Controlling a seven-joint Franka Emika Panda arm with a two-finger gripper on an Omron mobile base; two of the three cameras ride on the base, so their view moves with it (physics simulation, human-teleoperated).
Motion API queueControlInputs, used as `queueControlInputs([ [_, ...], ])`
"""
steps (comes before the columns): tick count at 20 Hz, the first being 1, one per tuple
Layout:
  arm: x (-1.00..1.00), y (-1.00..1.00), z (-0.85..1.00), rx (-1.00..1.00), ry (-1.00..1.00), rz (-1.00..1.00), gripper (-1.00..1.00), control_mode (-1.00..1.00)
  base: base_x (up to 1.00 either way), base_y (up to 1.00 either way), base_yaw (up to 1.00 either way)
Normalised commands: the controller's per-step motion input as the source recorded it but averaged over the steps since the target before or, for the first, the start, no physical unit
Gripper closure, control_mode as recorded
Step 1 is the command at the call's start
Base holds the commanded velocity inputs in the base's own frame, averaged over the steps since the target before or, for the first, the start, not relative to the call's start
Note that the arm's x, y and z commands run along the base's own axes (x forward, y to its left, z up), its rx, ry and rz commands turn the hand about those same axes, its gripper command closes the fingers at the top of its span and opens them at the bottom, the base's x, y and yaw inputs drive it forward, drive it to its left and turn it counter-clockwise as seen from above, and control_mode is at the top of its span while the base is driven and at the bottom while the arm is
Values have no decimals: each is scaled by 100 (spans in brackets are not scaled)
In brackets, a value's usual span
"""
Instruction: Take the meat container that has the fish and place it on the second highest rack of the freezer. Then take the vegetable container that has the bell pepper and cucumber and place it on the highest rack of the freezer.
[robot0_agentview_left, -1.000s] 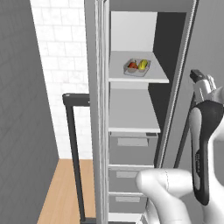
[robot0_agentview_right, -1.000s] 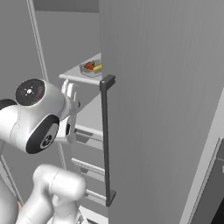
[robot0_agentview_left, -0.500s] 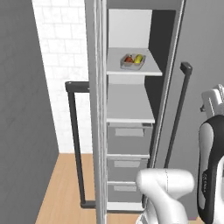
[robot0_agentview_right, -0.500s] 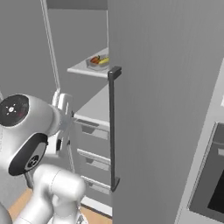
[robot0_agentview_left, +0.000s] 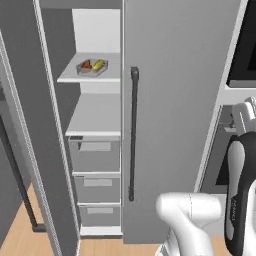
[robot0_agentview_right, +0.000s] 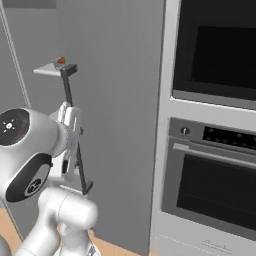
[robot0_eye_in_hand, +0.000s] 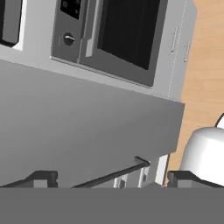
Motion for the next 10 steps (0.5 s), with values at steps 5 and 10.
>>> queueControlInputs([
  [5, 0, 0, 0, 0, 0, 0, -100, 100, -36, -100, -15],
  [10, 0, 0, 0, 0, 0, 0, -100, 100, -29, -100, -17],
])
